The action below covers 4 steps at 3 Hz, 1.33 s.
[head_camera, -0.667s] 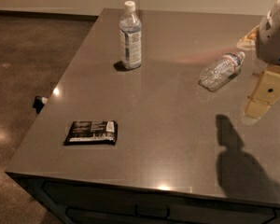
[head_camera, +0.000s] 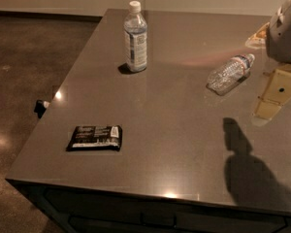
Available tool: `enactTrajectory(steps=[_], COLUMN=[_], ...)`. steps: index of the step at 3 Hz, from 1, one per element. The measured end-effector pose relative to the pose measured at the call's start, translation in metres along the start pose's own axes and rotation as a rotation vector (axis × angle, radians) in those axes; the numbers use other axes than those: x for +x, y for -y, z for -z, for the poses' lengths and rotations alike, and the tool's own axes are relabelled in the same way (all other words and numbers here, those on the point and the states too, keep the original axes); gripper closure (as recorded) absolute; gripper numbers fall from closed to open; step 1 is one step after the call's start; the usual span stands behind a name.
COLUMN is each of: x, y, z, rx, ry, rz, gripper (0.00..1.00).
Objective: Move water bottle near rxbar chocolate
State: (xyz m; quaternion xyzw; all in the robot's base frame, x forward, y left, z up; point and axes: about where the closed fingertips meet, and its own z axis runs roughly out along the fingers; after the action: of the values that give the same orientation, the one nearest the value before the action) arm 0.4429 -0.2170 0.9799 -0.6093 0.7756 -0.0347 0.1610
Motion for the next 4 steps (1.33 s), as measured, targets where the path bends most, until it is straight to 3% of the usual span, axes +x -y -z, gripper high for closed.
enactTrajectory(steps=[1, 2, 3, 4], x=[-0.005, -0.013, -0.011, 0.003], y=[0.025, 0.065, 0.110, 0.131], z=[-0.005, -0.017, -0.041, -0.065], rx=[0.004, 0.025, 0.029, -0.005], ry=[-0.017, -0.054, -0.097, -0.113], rz=[0.036, 0.082, 0.177, 0.286], gripper=[0.00, 0.00, 0.00, 0.00])
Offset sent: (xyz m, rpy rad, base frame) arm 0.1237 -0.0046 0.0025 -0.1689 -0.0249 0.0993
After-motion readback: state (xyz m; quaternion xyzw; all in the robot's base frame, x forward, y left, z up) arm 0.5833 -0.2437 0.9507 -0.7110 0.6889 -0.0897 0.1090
